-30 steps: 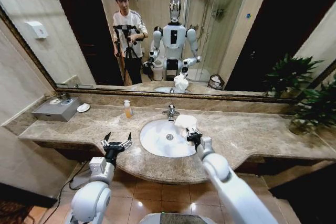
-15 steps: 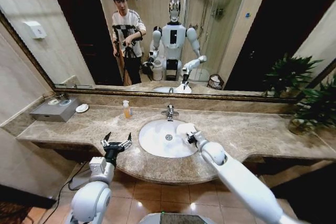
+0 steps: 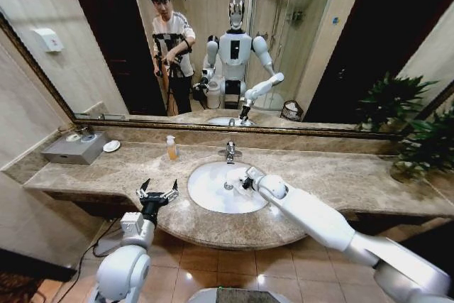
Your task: Pick up the towel from the sink counter and wipe the mirror surface.
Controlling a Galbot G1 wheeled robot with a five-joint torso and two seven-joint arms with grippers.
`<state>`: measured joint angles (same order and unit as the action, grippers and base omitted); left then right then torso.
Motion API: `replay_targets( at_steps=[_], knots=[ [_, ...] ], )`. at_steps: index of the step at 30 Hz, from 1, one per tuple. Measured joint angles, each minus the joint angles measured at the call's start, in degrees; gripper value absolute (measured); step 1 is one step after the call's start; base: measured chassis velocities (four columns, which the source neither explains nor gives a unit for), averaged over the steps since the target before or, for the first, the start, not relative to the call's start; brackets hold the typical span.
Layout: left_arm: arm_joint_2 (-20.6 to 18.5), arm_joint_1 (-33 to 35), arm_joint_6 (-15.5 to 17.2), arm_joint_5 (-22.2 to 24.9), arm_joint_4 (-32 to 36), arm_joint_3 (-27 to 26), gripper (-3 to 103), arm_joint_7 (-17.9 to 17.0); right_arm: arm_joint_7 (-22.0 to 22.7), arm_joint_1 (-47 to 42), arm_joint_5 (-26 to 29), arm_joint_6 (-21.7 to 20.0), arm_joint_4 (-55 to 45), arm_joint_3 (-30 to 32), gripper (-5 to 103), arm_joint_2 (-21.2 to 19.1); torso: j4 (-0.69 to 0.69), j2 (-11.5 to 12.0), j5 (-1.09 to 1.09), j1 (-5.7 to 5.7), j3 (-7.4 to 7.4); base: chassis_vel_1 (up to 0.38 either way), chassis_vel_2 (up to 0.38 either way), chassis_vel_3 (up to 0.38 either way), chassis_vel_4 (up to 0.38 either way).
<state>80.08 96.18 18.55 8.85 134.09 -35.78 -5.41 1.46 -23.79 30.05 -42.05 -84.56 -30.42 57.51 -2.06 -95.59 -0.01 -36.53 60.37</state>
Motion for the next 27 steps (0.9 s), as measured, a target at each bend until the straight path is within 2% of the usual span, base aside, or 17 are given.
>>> replay_targets(
  at_steps=[6,8,13,14,16,17,20,24,27],
  knots=[
    [0.0,0.0,0.0,0.0,0.0,0.0,100,0.0,-2.4,2.5,-0.5,0.1,3.4,-2.6,11,-0.4,0.00,0.0,0.01,0.00,0.00,0.000,0.000,0.000,0.000],
    [0.0,0.0,0.0,0.0,0.0,0.0,100,0.0,-5.0,3.3,-0.8,0.1,4.5,-3.2,11,-1.1,0.00,0.0,-0.01,0.01,0.00,0.000,0.000,0.000,0.000],
    [0.0,0.0,0.0,0.0,0.0,0.0,100,0.0,-5.9,1.9,-0.5,0.1,5.7,-4.1,11,-1.3,-0.01,0.0,0.01,0.00,0.00,0.000,0.000,0.000,0.000],
    [0.0,0.0,0.0,0.0,0.0,0.0,100,0.0,-5.5,0.9,0.1,0.1,5.0,-4.3,11,-1.6,-0.01,0.0,0.02,0.00,0.00,0.000,0.000,0.000,0.000],
    [0.0,0.0,0.0,0.0,0.0,0.0,100,0.0,-2.1,-1.8,3.7,0.2,0.6,-6.0,11,-2.9,0.02,0.0,-0.01,0.01,0.00,0.000,0.000,0.000,0.000],
    [0.0,0.0,0.0,0.0,0.0,0.0,100,0.0,-2.1,-1.8,3.7,0.2,0.6,-6.0,11,-2.9,0.02,0.0,-0.01,0.01,0.00,0.000,0.000,0.000,0.000],
    [0.0,0.0,0.0,0.0,0.0,0.0,100,0.0,2.4,-3.7,7.4,0.2,-3.9,-8.3,11,-4.3,0.00,0.0,0.01,0.02,-0.01,0.000,0.000,0.000,0.000],
    [0.0,0.0,0.0,0.0,0.0,0.0,100,0.0,2.7,-4.0,7.0,0.2,-3.7,-8.1,11,-4.2,0.00,0.0,-0.02,0.02,-0.01,0.000,0.000,0.000,0.000],
    [0.0,0.0,0.0,0.0,0.0,0.0,100,0.0,3.1,-2.9,6.3,0.2,0.9,-5.0,11,-2.0,0.00,0.0,0.01,0.01,0.00,0.000,0.000,0.000,0.000]
  ],
)
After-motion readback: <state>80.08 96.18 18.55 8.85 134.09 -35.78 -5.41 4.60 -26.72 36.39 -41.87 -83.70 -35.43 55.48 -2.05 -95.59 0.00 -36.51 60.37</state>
